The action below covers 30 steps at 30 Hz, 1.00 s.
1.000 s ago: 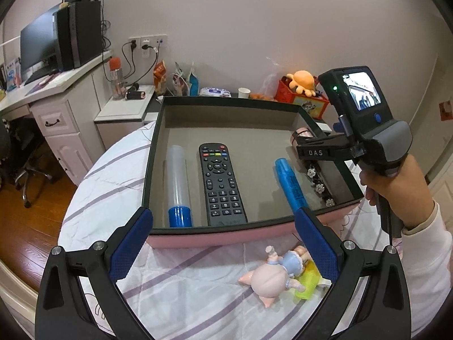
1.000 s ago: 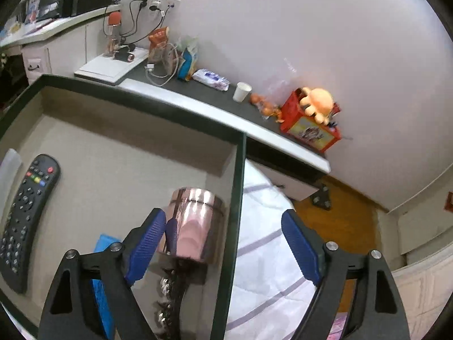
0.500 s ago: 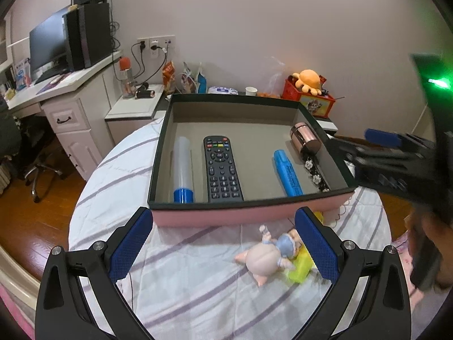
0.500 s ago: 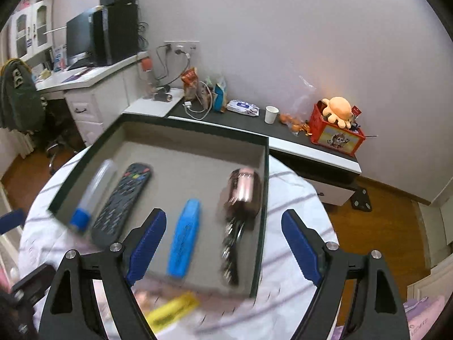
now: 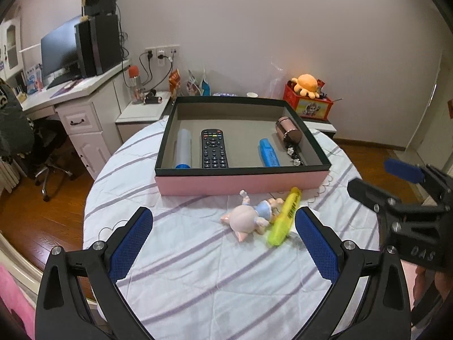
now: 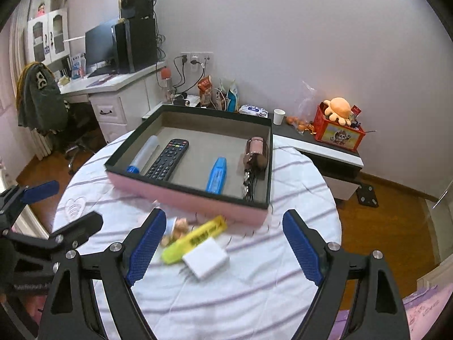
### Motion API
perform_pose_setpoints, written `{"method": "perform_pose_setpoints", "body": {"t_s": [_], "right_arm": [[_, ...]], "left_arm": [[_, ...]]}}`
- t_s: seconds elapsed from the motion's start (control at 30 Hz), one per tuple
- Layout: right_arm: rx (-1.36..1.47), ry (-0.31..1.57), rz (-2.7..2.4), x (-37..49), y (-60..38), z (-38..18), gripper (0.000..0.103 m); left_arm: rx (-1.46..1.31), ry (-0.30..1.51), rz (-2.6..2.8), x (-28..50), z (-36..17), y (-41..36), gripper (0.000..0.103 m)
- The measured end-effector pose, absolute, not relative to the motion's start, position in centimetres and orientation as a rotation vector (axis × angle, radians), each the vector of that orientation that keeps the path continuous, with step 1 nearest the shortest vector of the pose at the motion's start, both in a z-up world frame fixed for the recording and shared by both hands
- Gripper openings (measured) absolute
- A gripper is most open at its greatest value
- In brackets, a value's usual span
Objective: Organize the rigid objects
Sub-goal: 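Move the right gripper toward the white charger on the bed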
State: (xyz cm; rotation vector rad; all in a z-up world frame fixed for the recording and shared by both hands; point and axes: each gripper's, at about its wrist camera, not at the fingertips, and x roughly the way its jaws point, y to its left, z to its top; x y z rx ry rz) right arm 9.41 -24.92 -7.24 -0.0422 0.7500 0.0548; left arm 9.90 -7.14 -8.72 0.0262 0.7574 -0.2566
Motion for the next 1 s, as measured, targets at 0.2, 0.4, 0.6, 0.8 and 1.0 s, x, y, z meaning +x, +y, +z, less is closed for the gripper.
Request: {"method": "perform_pose_setpoints", "body": {"t_s": [0.2, 0.4, 0.6, 0.8, 1.0], "right_arm": [[-0.014, 0.733, 0.059, 6.5, -25.5, -6.9, 0.086], [0.016, 0.732, 0.049, 5.0, -26.5, -7.4, 0.086], [0.060, 0.768, 0.040, 4.6, -27.1, -9.6, 0.086], [0.123, 0.832, 0.039, 6.1, -26.5, -13.3, 0.086], [0.187, 0.876, 0.000, 8.9, -25.2, -16.8, 0.086]], "left_arm": [[0.053, 0.713, -0.234, 7.9, -7.3, -7.5, 0.102], [0.073, 0.722, -0.202, 7.2, -7.7, -7.1, 0.102], [0.093, 0.764, -0.182, 7.6, -9.5, -6.9, 0.102], [0.122, 0.801, -0.175, 8.6, -11.6, -7.2, 0.102], [0.126, 0.836, -0.181, 9.7, -13.2, -6.8, 0.102]]}}
